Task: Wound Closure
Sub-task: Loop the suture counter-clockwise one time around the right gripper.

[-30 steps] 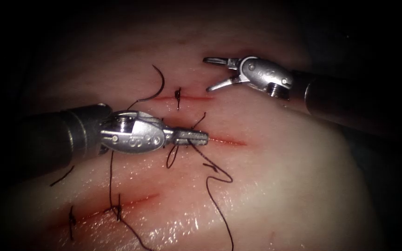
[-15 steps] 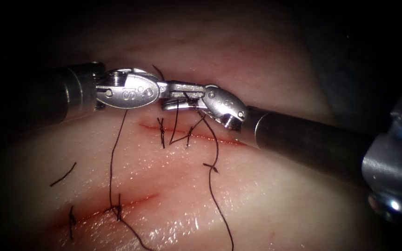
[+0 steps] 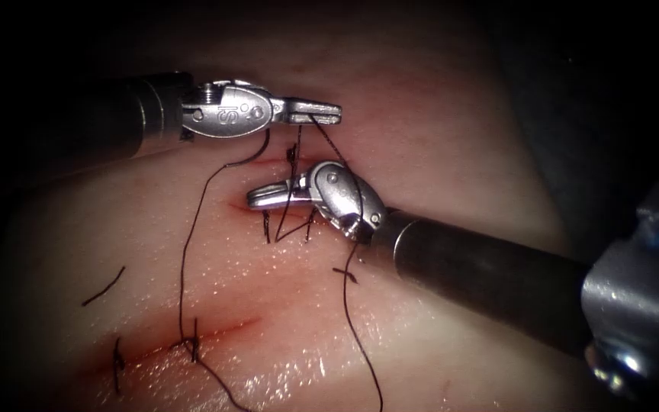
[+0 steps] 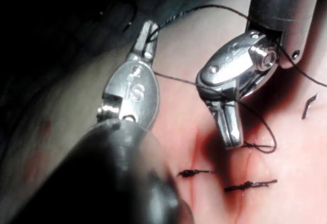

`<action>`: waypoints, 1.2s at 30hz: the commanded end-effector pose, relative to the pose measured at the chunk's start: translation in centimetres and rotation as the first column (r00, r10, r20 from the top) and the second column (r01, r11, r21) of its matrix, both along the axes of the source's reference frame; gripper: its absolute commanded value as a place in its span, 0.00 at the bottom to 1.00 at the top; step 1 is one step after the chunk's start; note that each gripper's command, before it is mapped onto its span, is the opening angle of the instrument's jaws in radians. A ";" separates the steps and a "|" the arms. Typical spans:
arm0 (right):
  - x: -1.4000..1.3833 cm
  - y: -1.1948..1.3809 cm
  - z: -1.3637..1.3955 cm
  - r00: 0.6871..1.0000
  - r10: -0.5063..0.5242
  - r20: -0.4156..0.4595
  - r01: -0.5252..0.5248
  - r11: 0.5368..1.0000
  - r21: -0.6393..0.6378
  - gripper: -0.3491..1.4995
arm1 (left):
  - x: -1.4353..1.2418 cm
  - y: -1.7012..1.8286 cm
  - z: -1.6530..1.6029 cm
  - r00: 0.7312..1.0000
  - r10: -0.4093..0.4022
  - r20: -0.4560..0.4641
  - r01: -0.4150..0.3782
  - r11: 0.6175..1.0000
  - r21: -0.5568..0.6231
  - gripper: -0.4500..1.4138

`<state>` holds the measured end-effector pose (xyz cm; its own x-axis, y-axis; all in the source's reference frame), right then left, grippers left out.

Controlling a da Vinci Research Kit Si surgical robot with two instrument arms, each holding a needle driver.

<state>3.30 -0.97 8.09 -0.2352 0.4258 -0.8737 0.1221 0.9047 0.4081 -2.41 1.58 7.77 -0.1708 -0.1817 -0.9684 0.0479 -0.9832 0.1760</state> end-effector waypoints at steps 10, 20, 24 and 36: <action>0.12 -0.03 -0.04 0.993 0.030 -0.111 -0.026 0.999 0.040 0.00 | 0.01 0.22 0.50 0.999 -0.004 0.048 0.001 0.999 0.053 0.00; -0.11 0.14 0.01 0.961 0.242 -0.134 -0.219 0.961 0.170 0.00 | 0.42 0.18 0.63 0.946 0.092 0.311 -0.167 0.960 0.224 0.00; -0.17 0.21 0.03 0.956 0.262 -0.130 -0.236 0.954 0.186 0.00 | 0.52 0.14 0.60 0.929 0.092 0.359 -0.194 0.947 0.257 0.00; -0.28 0.25 0.11 0.954 0.272 -0.123 -0.246 0.950 0.191 0.00 | 0.64 -0.17 0.55 0.870 0.124 0.478 -0.303 0.898 0.319 0.00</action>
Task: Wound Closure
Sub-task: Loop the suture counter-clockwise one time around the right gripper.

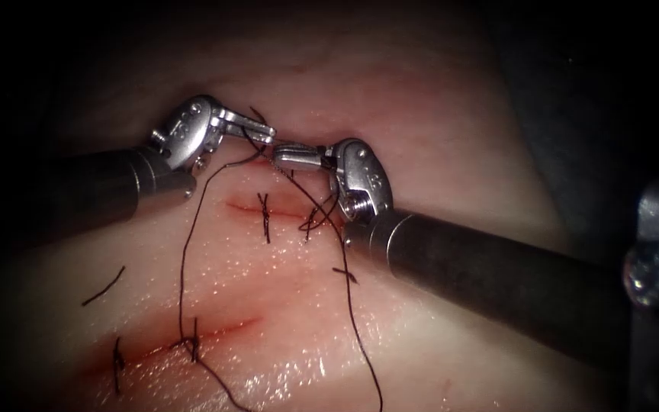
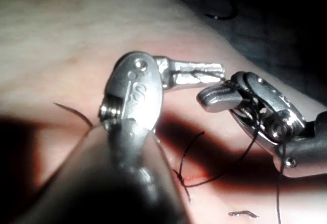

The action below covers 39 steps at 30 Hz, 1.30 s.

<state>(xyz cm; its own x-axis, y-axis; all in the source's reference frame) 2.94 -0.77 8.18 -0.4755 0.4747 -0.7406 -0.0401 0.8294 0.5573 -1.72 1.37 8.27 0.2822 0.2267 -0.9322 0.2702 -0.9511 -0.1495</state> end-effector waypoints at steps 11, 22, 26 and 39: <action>0.01 -0.01 -0.06 0.999 0.037 -0.007 -0.037 0.999 0.025 0.00 | 0.00 -0.13 0.29 0.986 -0.027 -0.162 0.019 0.998 -0.051 0.00; 0.05 -0.05 -0.09 0.999 0.040 -0.024 -0.038 0.995 0.097 0.25 | -0.17 -0.28 0.61 0.968 -0.052 -0.246 0.030 0.995 -0.094 0.00; 0.11 -0.08 -0.06 0.999 0.022 -0.031 -0.019 0.993 0.119 0.41 | -0.25 -0.32 0.64 0.965 -0.063 -0.253 0.038 0.994 -0.102 0.00; 0.03 -0.02 -0.01 1.000 0.014 -0.023 -0.010 0.982 0.187 0.55 | -0.34 -0.74 1.06 0.944 -0.078 -0.321 0.035 0.990 -0.137 0.00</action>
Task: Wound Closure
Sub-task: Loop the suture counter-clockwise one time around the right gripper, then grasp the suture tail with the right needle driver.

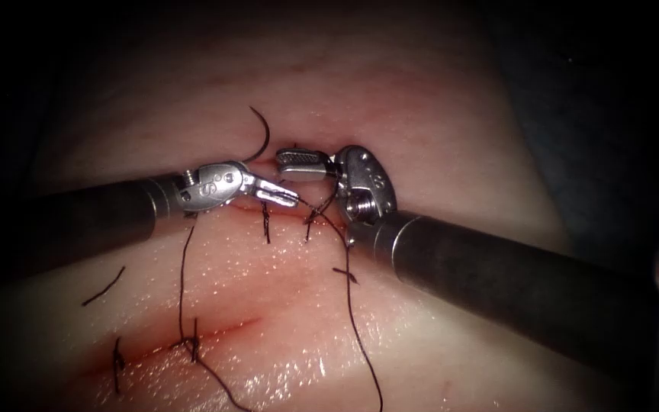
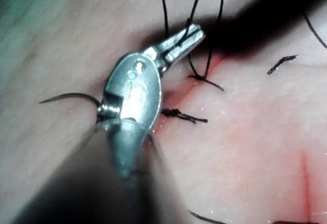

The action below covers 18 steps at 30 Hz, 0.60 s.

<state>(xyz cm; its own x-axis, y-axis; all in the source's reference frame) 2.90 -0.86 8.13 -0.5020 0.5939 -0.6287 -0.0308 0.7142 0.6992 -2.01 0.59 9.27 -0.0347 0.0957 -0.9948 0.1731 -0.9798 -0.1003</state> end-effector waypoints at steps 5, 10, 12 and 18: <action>0.05 0.05 0.09 0.988 0.094 0.121 -0.125 0.952 0.281 0.74 | -0.10 -0.13 0.07 1.000 -0.016 -0.023 0.016 1.000 -0.006 0.00; 0.03 -0.18 0.24 0.951 0.125 0.282 -0.222 0.912 0.346 0.68 | -0.20 -0.22 -0.03 0.999 -0.032 -0.045 0.031 0.999 -0.007 0.00; -0.01 -0.26 0.29 0.935 0.142 0.326 -0.261 0.896 0.358 0.67 | -0.23 -0.26 -0.05 0.998 -0.033 -0.051 0.033 0.999 -0.009 0.00; -0.19 -0.53 0.43 0.904 0.205 0.375 -0.371 0.811 0.452 0.64 | -0.31 -0.39 -0.06 0.997 -0.019 -0.079 0.017 1.000 -0.021 0.00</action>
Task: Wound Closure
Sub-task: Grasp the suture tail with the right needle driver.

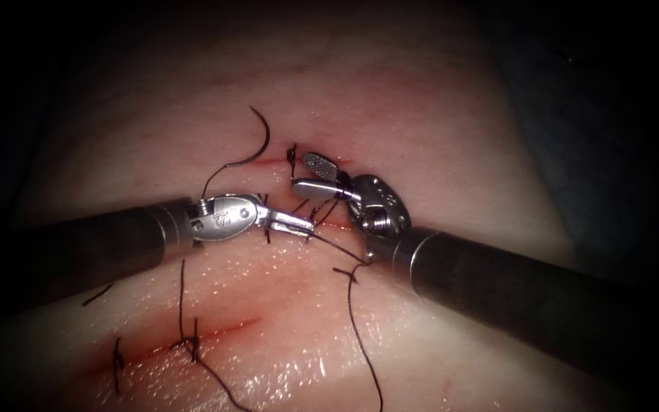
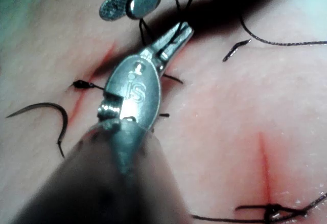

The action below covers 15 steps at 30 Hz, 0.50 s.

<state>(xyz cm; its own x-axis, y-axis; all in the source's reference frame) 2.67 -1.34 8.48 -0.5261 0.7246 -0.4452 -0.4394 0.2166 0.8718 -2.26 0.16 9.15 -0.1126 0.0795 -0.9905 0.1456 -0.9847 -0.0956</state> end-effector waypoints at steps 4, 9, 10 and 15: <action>-0.01 -0.29 0.20 0.998 0.064 -0.009 -0.062 0.986 0.153 0.73 | -0.17 -0.11 0.08 0.998 0.032 -0.047 -0.032 0.999 -0.016 0.00; 0.01 -0.48 0.30 0.995 0.099 0.002 -0.096 0.957 0.272 0.69 | -0.27 -0.21 0.07 0.995 0.051 -0.082 -0.053 0.998 -0.022 0.00; -0.02 -0.52 0.35 0.993 0.117 0.014 -0.116 0.948 0.296 0.69 | -0.28 -0.23 0.05 0.994 0.056 -0.090 -0.057 0.998 -0.016 0.00; -0.12 -0.57 0.45 0.989 0.145 0.015 -0.142 0.940 0.311 0.72 | -0.29 -0.25 0.01 0.992 0.069 -0.102 -0.071 0.997 -0.020 0.00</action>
<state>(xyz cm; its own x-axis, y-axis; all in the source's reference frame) 2.44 -1.97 8.90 -0.6476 0.7370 -0.1935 -0.4345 -0.1485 0.8884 -2.50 -0.12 9.10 -0.2241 0.0463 -0.9735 0.2076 -0.9737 -0.0941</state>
